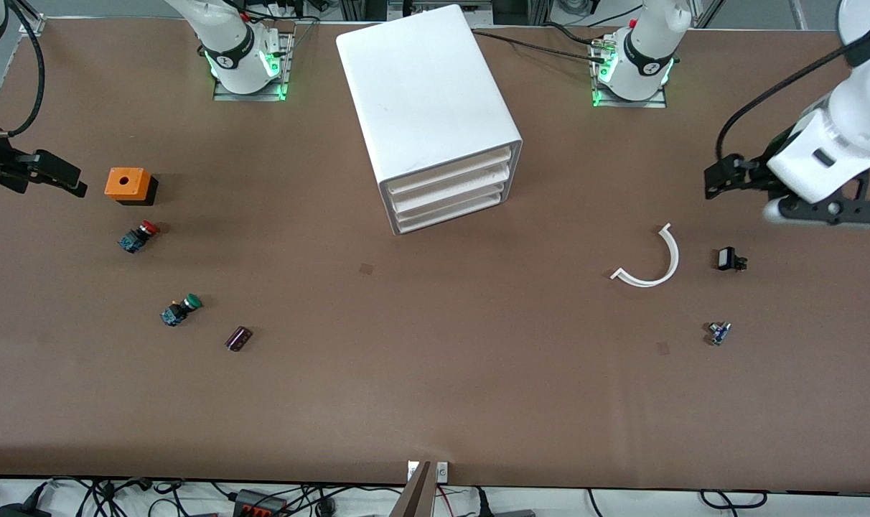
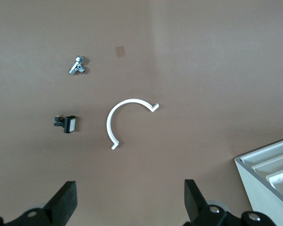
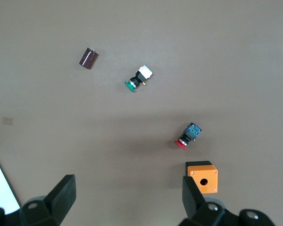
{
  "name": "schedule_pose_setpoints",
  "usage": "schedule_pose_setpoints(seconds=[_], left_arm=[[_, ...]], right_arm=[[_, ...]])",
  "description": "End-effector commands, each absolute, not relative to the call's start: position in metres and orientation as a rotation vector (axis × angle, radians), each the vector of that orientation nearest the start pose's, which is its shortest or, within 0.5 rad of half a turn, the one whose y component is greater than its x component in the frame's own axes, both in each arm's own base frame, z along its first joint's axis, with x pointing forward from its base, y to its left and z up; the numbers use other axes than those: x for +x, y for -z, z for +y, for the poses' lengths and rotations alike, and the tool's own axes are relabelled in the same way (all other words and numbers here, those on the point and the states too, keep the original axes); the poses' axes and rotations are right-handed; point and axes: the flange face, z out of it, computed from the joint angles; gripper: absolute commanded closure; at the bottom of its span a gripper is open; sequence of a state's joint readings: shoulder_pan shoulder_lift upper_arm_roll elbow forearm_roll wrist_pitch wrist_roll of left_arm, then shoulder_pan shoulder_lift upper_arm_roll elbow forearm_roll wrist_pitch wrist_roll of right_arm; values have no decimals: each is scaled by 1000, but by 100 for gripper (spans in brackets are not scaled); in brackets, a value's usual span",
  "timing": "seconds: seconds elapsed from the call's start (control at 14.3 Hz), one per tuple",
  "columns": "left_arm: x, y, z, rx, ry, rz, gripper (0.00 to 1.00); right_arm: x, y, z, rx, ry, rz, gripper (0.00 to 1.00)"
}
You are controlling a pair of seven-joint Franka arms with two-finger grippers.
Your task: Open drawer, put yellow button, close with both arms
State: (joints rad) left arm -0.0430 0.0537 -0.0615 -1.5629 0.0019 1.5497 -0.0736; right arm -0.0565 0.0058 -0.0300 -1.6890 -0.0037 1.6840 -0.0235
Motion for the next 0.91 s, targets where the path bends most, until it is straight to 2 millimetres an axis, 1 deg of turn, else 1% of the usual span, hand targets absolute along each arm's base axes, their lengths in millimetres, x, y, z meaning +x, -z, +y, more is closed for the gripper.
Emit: schedule_pose_setpoints(seconds=[0.0,0.07,0.14,0.21,0.28,0.35,0.42,0.63,0.84], left_arm=[[530,-603,-47,-3128,-23,60,0],[528,-597,-47,-3125,-37,60,0],[529,-597,-41,-3127,-38,43,0],[532,-593,-40,-3127,-50,43,0],[537,-594,-42,-3127,-50,46,0],[541,-600,-43,-3129,-33,48,0],[544,-600,-44,-3130,-35,51,0],[544,-598,-38,-3131,-57,63,0],[544,-598,-39,-3131,-57,67,0]], right_arm=[[555,-579,-48,-3159,-2,60,0],[555,-579,-48,-3159,-2,60,0],[555,-579,-48,-3159,3,59,0],[556,-580,-48,-3159,5,59,0],[556,-580,-48,-3159,8,59,0],[556,-580,-48,-3159,5,59,0],[555,-579,-48,-3159,1,60,0],[555,-579,-48,-3159,-2,57,0],[555,-579,-48,-3157,-6,57,0]])
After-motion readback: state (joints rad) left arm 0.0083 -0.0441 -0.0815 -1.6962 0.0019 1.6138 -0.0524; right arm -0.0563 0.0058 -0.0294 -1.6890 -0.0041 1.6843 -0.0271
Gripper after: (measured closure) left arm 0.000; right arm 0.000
